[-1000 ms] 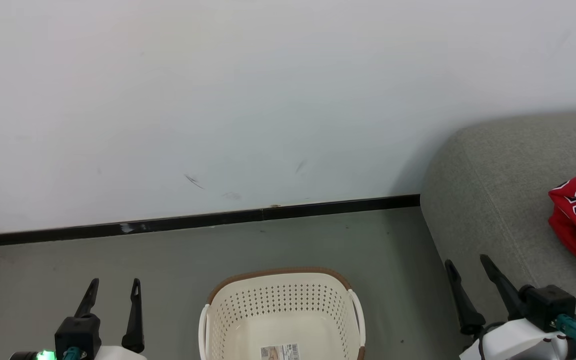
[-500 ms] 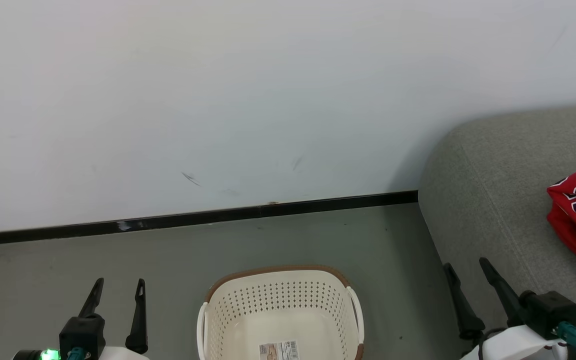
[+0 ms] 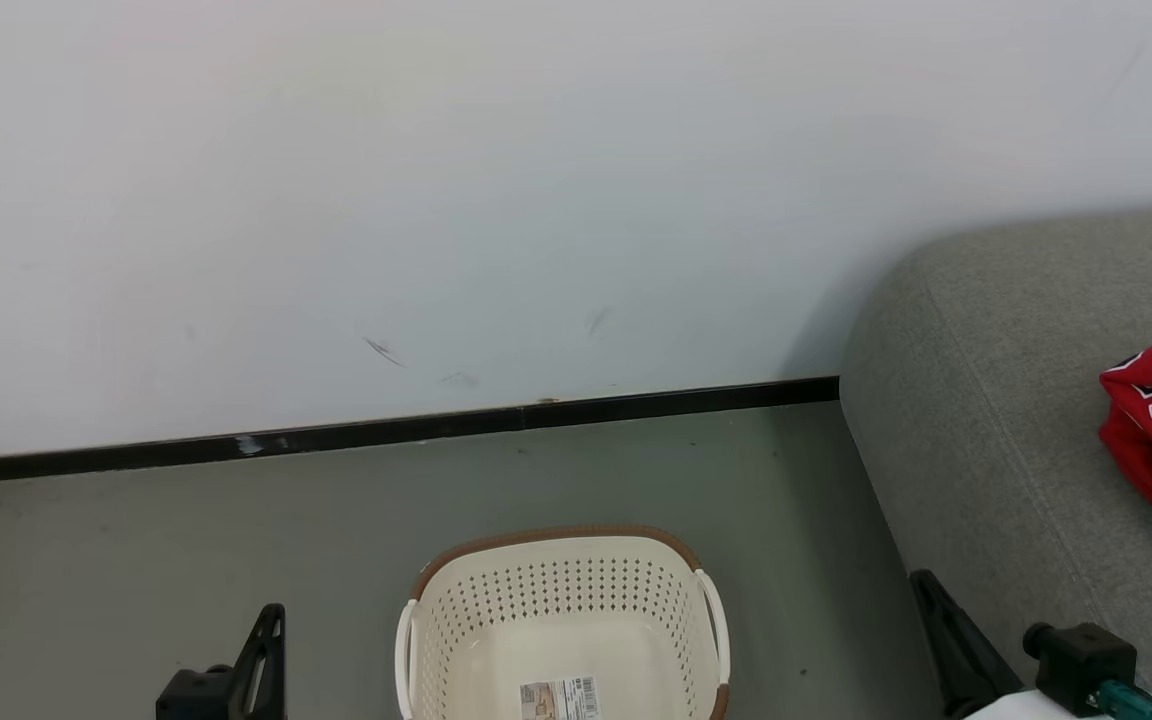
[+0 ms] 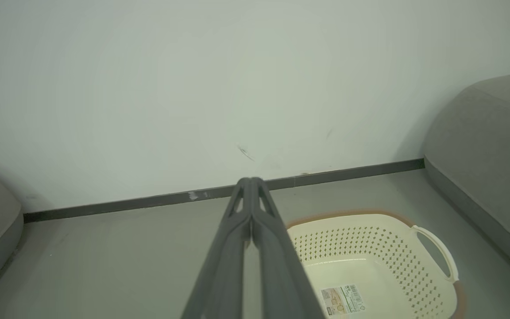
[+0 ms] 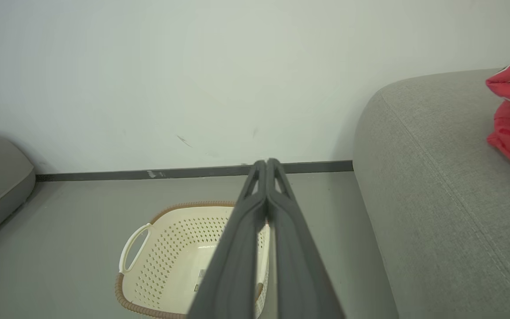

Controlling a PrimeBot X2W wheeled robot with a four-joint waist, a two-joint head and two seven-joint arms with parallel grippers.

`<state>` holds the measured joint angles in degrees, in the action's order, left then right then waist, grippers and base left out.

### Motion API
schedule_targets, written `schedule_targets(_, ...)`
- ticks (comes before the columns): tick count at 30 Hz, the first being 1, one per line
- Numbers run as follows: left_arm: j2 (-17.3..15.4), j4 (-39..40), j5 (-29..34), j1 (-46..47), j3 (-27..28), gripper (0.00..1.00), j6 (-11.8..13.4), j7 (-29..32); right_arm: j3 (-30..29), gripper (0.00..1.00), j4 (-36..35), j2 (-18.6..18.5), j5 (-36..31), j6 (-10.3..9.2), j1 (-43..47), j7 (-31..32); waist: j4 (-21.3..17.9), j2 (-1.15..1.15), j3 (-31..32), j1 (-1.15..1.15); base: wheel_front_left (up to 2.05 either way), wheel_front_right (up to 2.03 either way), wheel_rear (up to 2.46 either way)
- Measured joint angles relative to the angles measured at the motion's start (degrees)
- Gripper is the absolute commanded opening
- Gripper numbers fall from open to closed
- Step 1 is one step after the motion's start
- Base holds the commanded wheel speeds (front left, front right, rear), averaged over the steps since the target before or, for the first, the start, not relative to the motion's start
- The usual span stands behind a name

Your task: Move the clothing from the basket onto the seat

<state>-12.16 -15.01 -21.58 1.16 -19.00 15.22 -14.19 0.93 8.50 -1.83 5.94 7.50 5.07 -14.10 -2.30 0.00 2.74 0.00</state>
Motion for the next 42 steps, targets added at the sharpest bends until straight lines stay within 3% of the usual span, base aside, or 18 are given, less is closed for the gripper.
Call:
schedule_targets(8,0.9,-0.2,-3.8,-0.7,1.5,0.00,-1.3,1.1,0.7,0.00,0.1,0.1,3.5,0.00,0.8,0.0,0.0,0.00,-0.1,0.00,0.00,0.00,0.00)
schedule_targets(19,1.9,-0.1,-13.5,-0.7,4.1,0.00,-3.9,3.6,0.9,0.00,-0.8,0.1,16.5,0.00,0.8,1.3,0.4,0.00,-0.5,0.05,0.00,0.00,0.00)
schedule_targets(36,3.6,0.3,-25.5,-0.6,8.3,0.00,-7.7,7.6,-0.5,0.00,-0.1,-0.5,32.2,-0.01,0.2,4.8,0.9,0.00,-0.4,0.87,0.00,0.00,0.00)
schedule_targets(42,4.5,0.4,-29.6,-0.6,9.6,0.00,-8.9,8.9,-0.8,0.00,0.5,-0.7,37.8,-0.01,-0.1,6.1,1.0,0.00,-0.3,0.99,0.00,0.00,0.00)
